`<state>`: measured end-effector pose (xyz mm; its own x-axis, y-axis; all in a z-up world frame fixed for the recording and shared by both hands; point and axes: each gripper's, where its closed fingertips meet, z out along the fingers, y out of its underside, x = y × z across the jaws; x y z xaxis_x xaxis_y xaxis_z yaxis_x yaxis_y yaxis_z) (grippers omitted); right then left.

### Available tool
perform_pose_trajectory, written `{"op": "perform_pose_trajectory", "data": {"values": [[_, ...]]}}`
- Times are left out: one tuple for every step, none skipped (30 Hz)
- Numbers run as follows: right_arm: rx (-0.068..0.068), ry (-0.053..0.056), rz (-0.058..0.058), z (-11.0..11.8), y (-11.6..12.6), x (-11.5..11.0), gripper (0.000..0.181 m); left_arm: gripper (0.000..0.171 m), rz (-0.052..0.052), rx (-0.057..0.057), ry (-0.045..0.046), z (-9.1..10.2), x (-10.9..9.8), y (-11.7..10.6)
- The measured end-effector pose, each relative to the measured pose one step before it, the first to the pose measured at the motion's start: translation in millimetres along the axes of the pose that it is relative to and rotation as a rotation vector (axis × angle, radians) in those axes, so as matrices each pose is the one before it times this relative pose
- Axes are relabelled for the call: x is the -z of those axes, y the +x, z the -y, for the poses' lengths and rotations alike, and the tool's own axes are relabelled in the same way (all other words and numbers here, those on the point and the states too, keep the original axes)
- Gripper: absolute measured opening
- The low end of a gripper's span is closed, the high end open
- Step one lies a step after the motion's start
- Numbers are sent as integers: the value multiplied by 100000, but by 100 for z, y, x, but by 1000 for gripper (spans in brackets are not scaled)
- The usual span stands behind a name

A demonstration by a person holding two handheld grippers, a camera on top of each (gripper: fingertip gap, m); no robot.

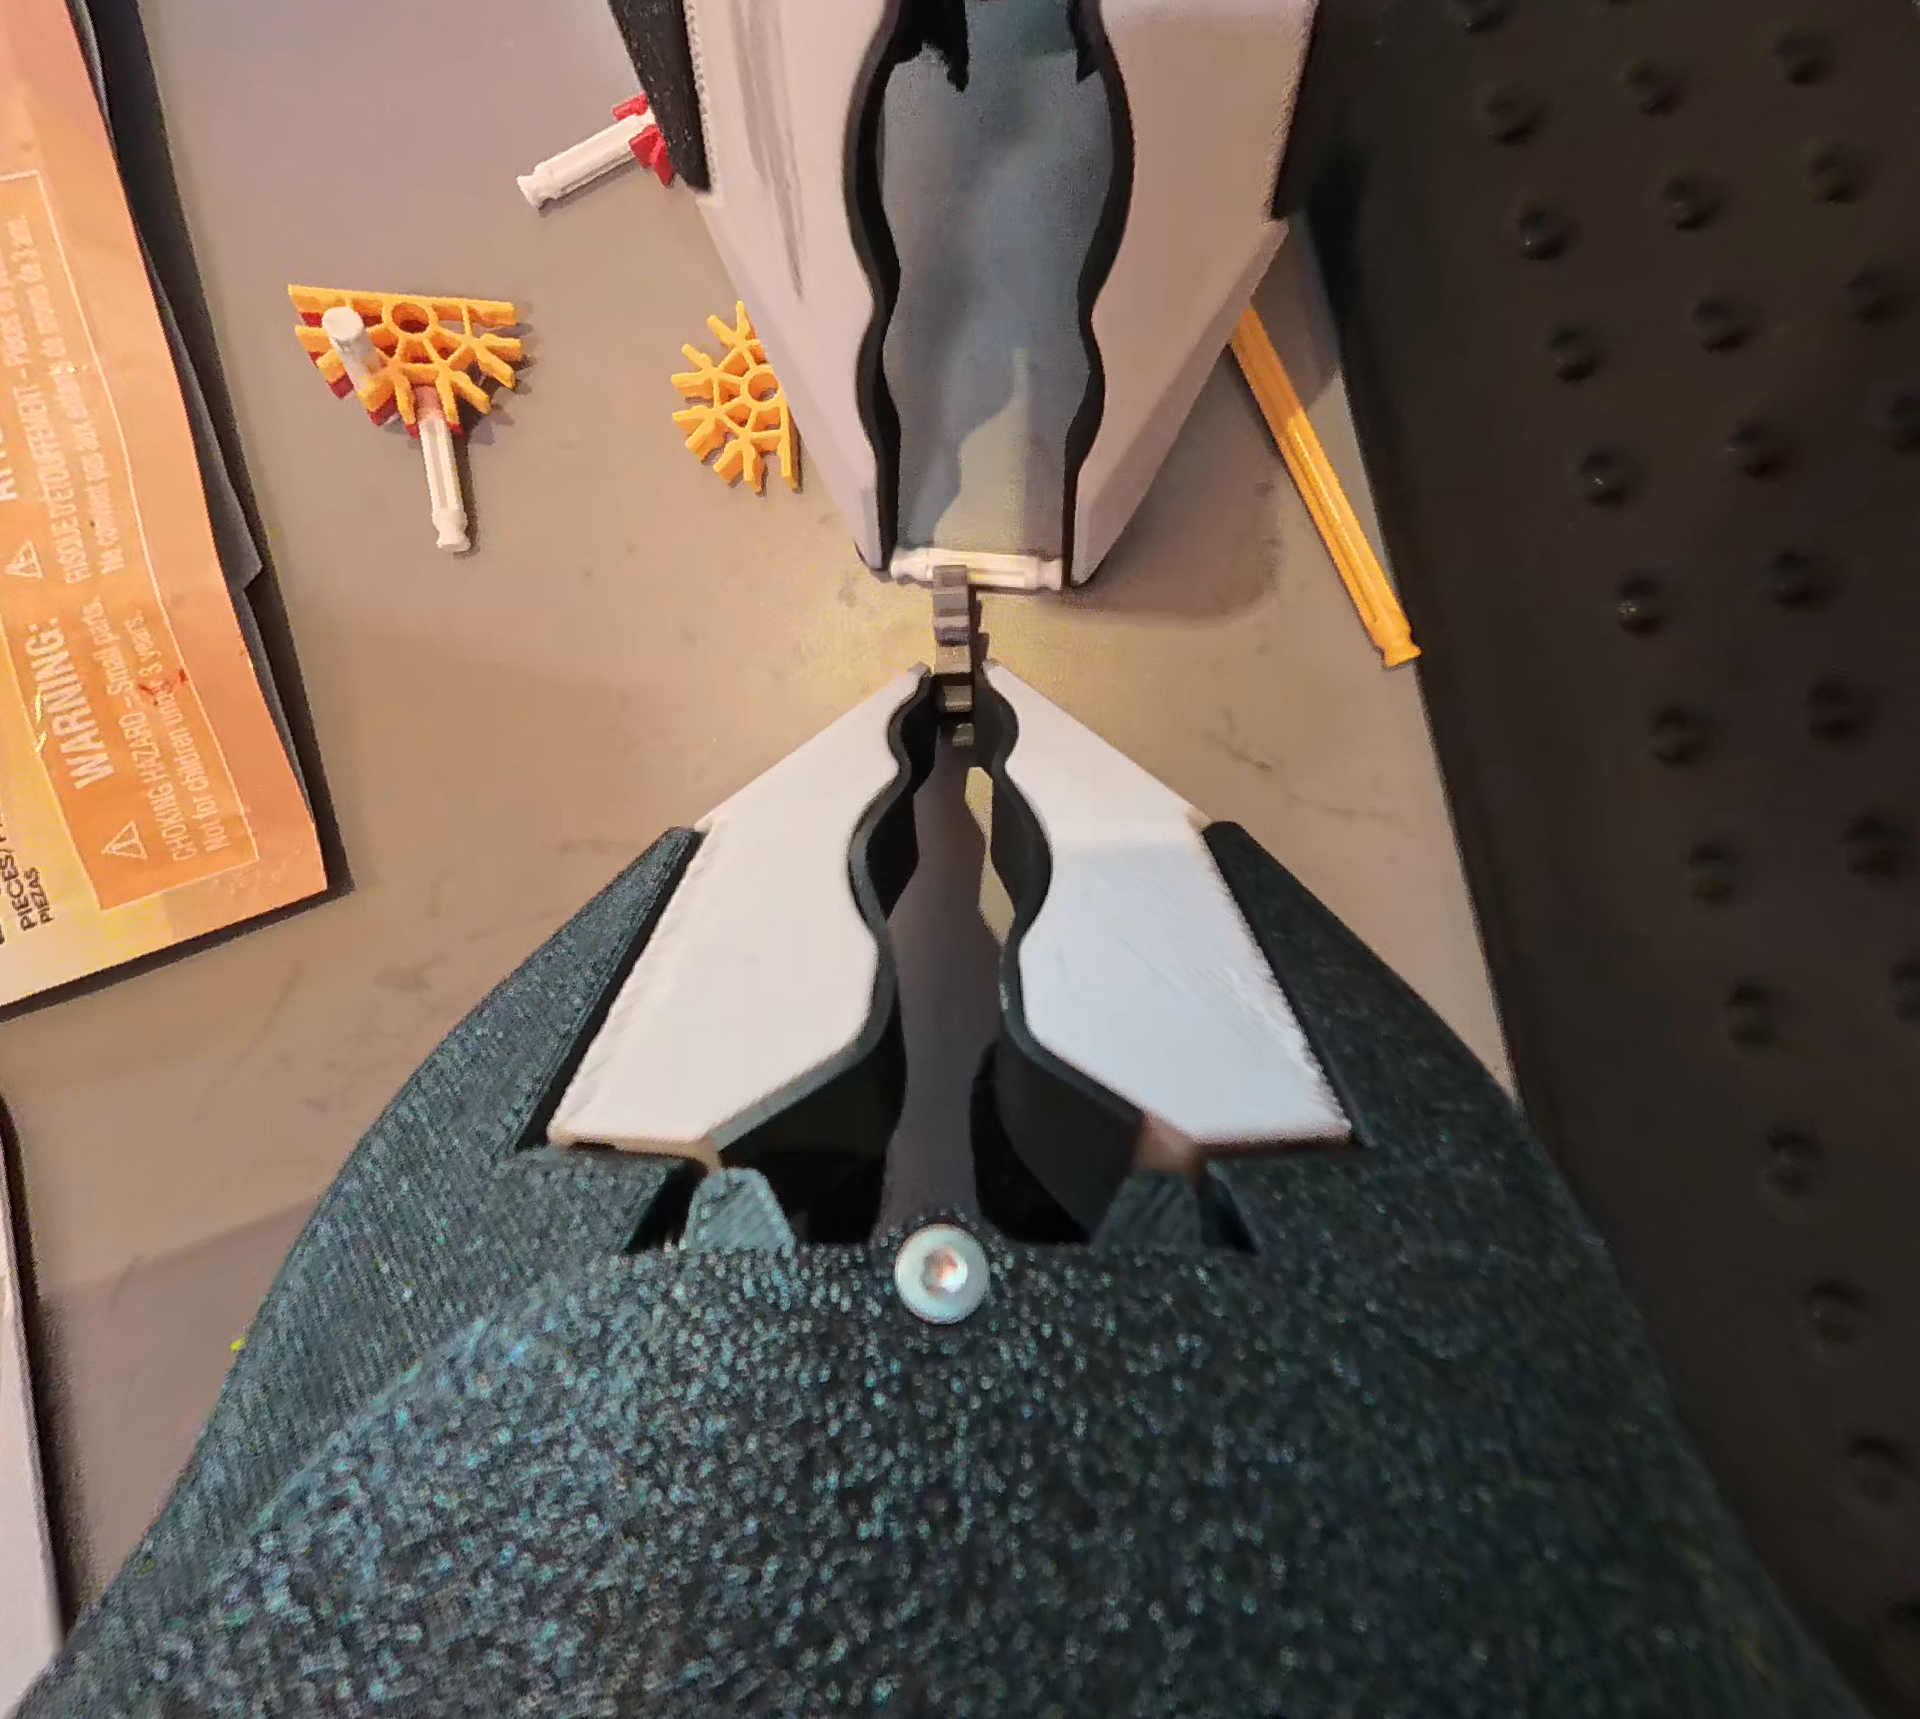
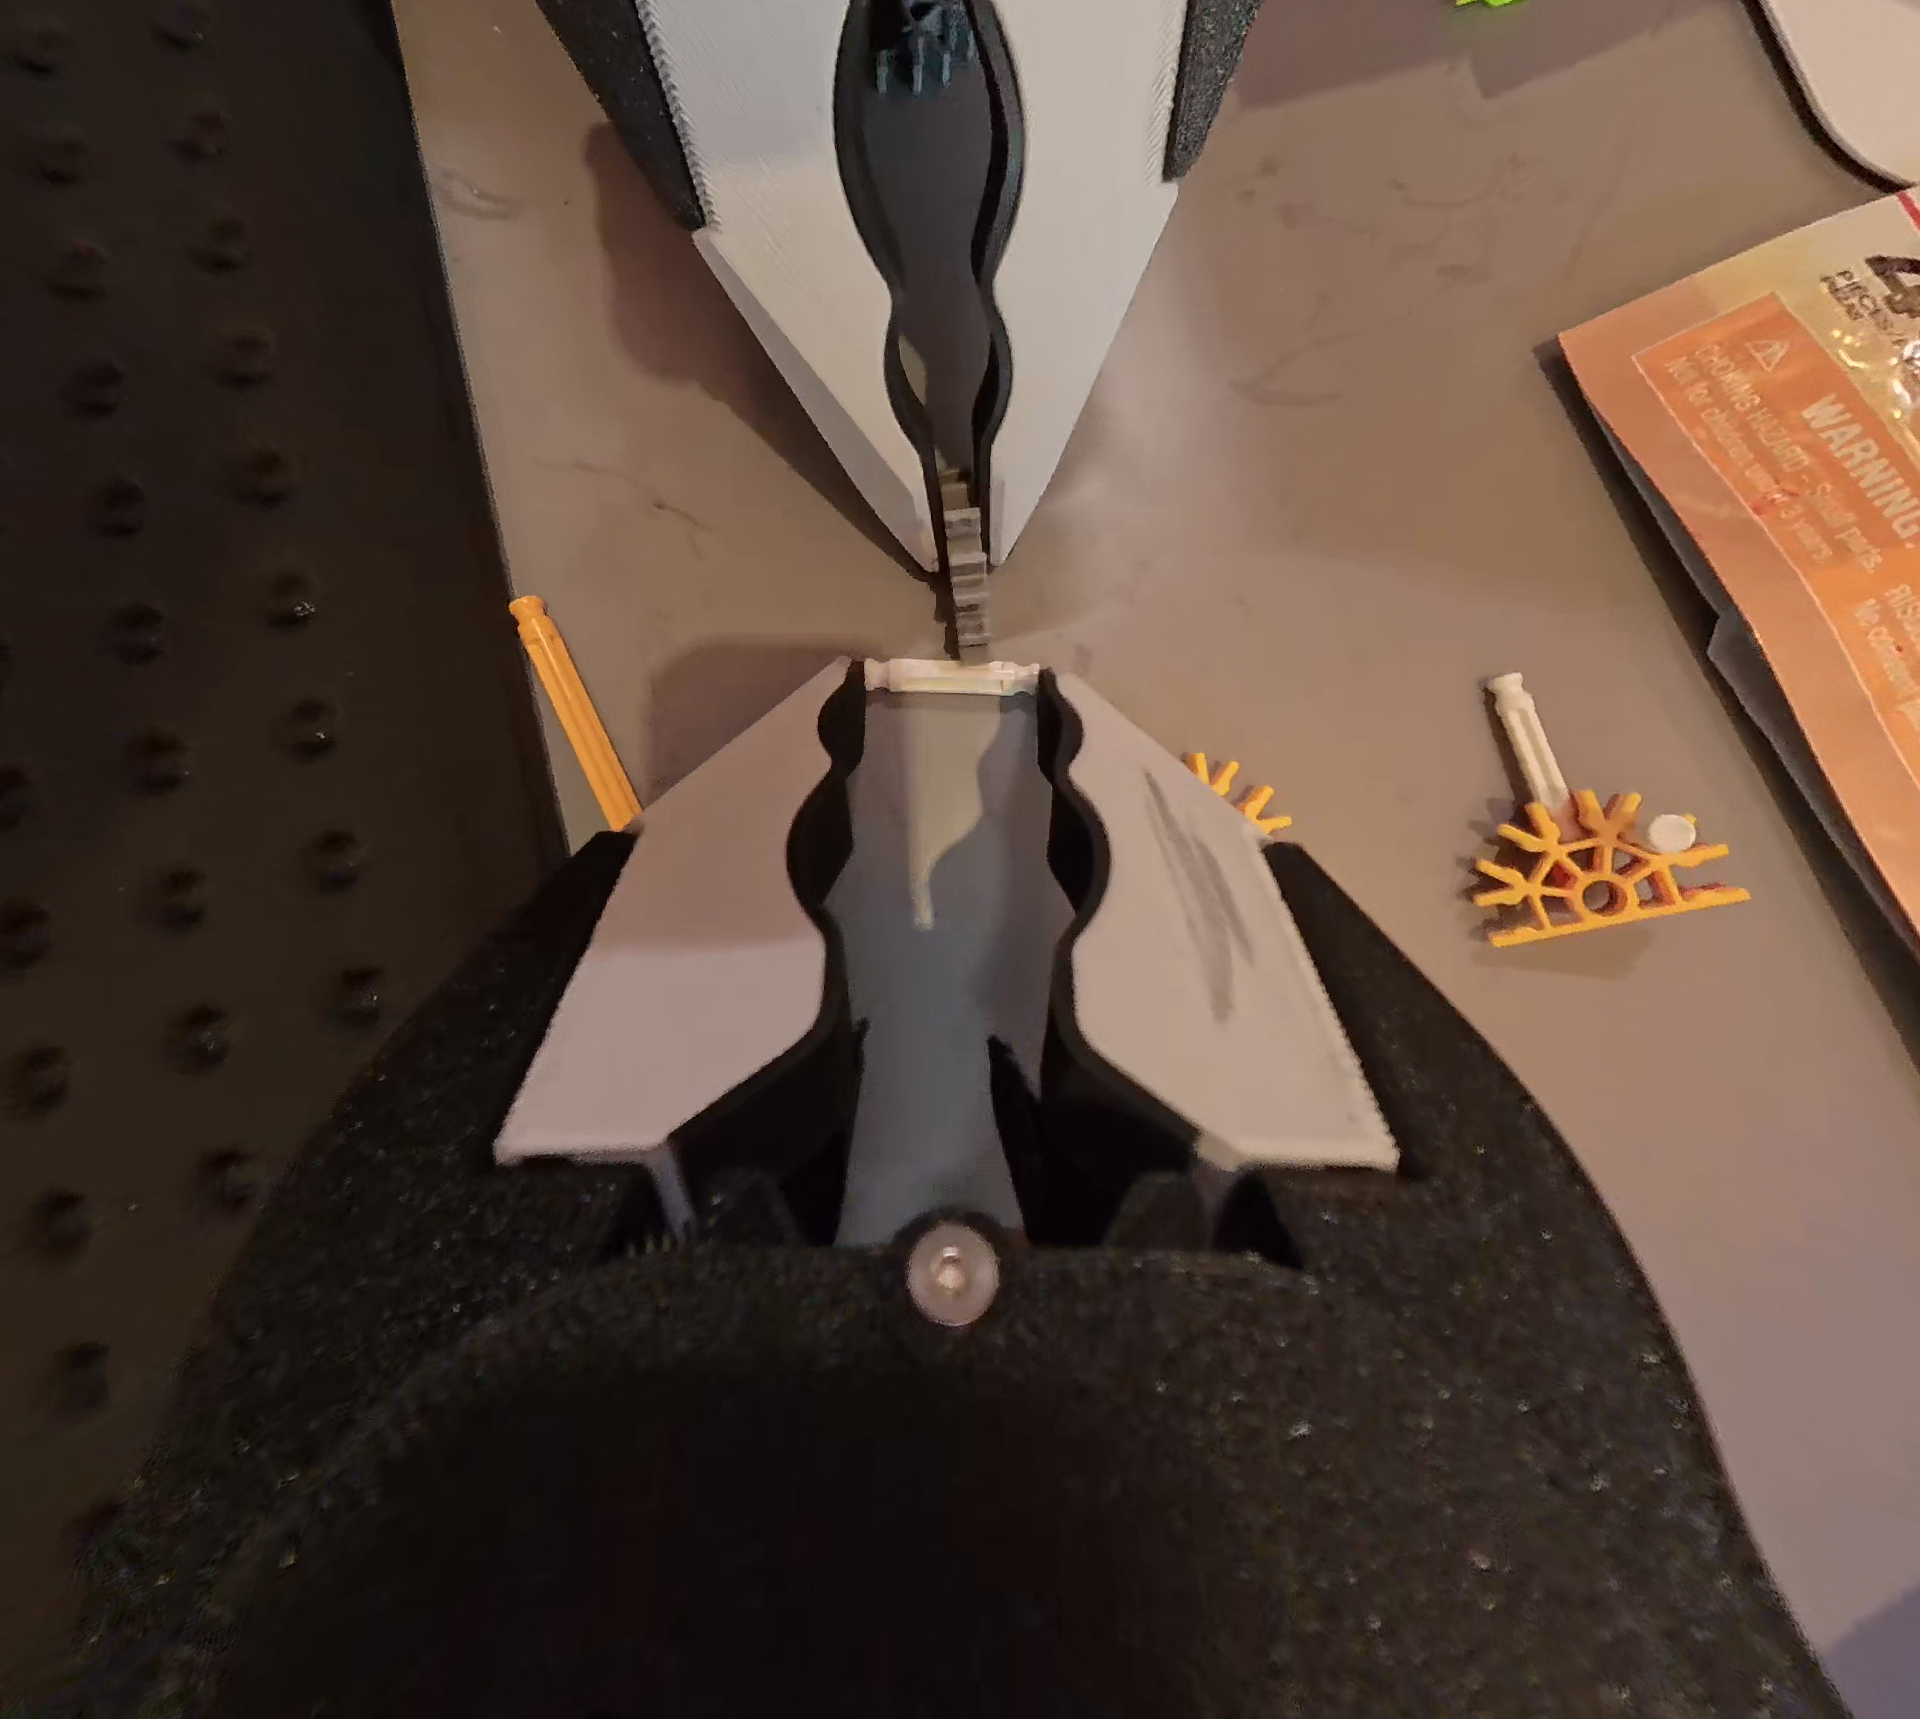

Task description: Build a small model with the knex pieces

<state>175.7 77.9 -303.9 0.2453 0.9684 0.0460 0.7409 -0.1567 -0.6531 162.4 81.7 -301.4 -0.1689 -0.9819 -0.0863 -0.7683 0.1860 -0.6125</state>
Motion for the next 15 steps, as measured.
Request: {"op": "perform_pose_trajectory", "data": {"values": [[300,451,291,15,1,-17,32,5,-18,-984,-454,-19,14,-35],[-80,712,572,13,-12,-5,32,5,165,-1265,-357,-9,-5,1],[-102,906,679,1,0,-10,32,5,-139,-434,-262,-2,-7,1],[243,889,405,10,-13,-14,32,5,-238,-166,45,12,0,-20],[389,769,247,26,-7,-6,31,5,5,-324,265,13,-28,-39],[106,759,357,15,-11,-11,31,4,-4,-39,106,20,-13,-14],[17,611,431,6,-1,-12,31,4,-22,100,40,13,-23,-3],[345,617,538,20,-5,-9,31,4,92,-166,-8,-7,-16,7],[-217,708,935,24,-6,-9,31,4,195,-519,90,12,-10,-2],[-18,703,678,25,0,-22,31,4,-425,347,492,4,-22,-4],[605,713,15,21,-15,-12,31,4,-1016,1383,713,12,-22,14],[530,611,29,21,-24,-4,31,4,-480,107,610,24,-29,-4],[173,384,337,20,-18,-7,31,4,-64,-295,232,12,-49,11],[394,46,390,20,-31,-17,31,3,-33,-199,-110,17,-27,23],[332,50,495,27,2,-11,31,3,-130,-672,135,12,-22,33]]}}
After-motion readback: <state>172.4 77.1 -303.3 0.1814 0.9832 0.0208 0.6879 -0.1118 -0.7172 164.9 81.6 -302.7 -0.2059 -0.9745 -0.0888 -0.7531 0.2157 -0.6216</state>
